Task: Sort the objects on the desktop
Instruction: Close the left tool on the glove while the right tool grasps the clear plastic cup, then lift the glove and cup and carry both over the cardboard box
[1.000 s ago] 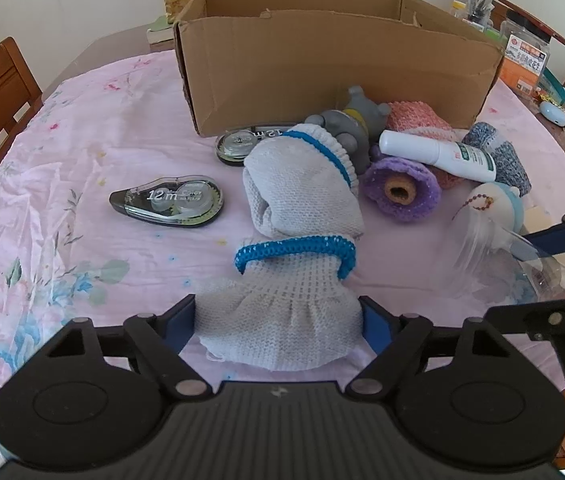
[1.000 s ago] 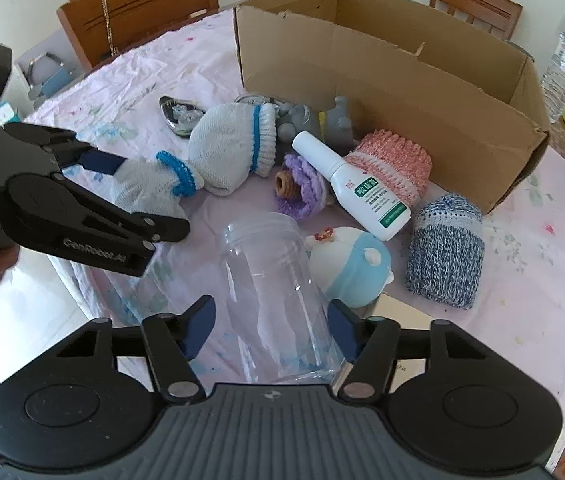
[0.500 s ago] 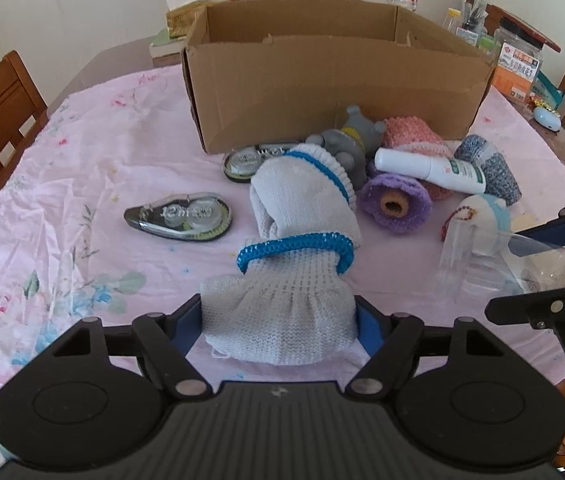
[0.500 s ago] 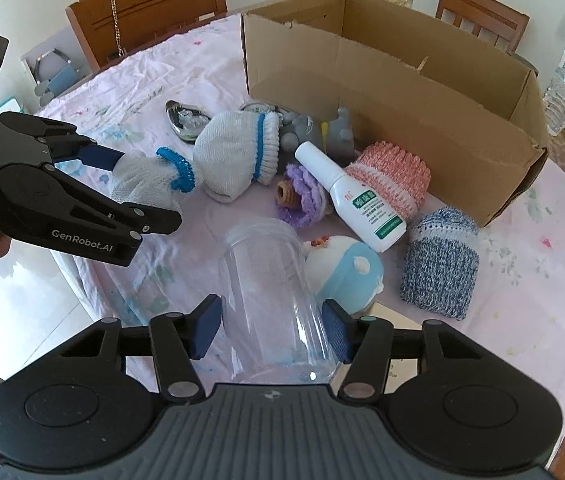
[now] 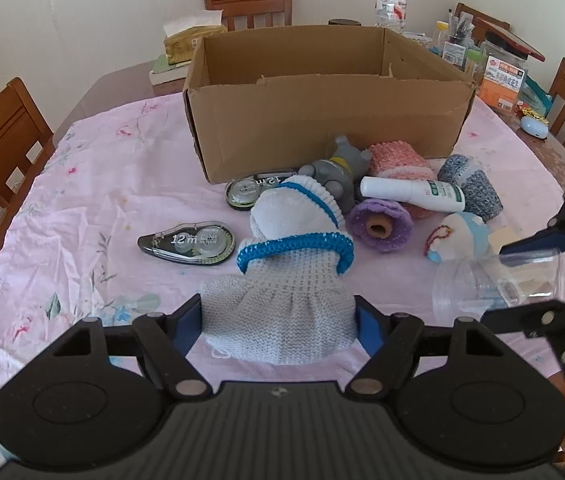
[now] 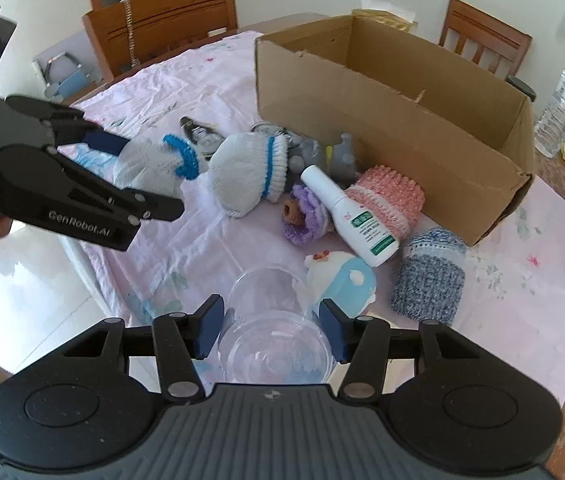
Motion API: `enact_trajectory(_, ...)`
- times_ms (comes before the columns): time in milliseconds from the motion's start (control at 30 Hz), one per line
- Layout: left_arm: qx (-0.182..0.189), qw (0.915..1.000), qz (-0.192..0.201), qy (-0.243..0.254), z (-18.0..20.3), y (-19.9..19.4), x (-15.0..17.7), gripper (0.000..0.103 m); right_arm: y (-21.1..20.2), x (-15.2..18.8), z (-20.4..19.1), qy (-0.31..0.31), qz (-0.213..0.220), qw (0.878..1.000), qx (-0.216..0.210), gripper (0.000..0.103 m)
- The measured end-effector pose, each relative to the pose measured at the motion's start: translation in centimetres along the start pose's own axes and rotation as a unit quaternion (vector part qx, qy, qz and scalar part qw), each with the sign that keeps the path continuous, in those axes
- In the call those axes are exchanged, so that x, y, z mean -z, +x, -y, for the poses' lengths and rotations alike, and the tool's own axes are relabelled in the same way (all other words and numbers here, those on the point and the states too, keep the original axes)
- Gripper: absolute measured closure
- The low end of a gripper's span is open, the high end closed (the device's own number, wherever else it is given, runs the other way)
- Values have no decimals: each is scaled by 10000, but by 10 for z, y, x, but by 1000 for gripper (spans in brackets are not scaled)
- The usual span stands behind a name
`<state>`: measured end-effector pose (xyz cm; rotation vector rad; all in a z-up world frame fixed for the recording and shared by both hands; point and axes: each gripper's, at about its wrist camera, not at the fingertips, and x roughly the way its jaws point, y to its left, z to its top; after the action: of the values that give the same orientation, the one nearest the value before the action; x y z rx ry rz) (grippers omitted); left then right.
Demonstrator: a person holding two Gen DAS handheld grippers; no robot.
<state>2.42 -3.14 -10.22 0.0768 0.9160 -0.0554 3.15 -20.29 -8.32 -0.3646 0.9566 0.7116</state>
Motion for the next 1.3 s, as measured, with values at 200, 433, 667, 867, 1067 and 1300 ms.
enact_trajectory(200, -46, 10000, -6, -8, 4, -6, 3, 27, 4, 9, -5, -185, -168, 9997, -22, 45)
enact_trajectory(433, -96, 10000, -9, -16, 8, -12, 3, 27, 20, 13, -6, -313, -391, 9987, -95, 45)
enact_trajectory(667, -161, 9999, -22, 43, 13, -18, -1, 27, 26, 10, -6, -411, -378, 9981, -250, 38)
enact_trajectory(867, -229, 9997, 18, 78, 15, -25, -8, 27, 25, 8, -3, -538, -346, 9973, -373, 45)
enact_trajectory(1067, -130, 9998, 70, 130, 13, -32, -19, 27, 11, -3, 2, -518, -180, 9971, -528, 45)
enact_trajectory(1300, 87, 9990, 185, 406, 7, -31, -40, 27, -6, -24, 9, -374, 55, 9984, -430, 45)
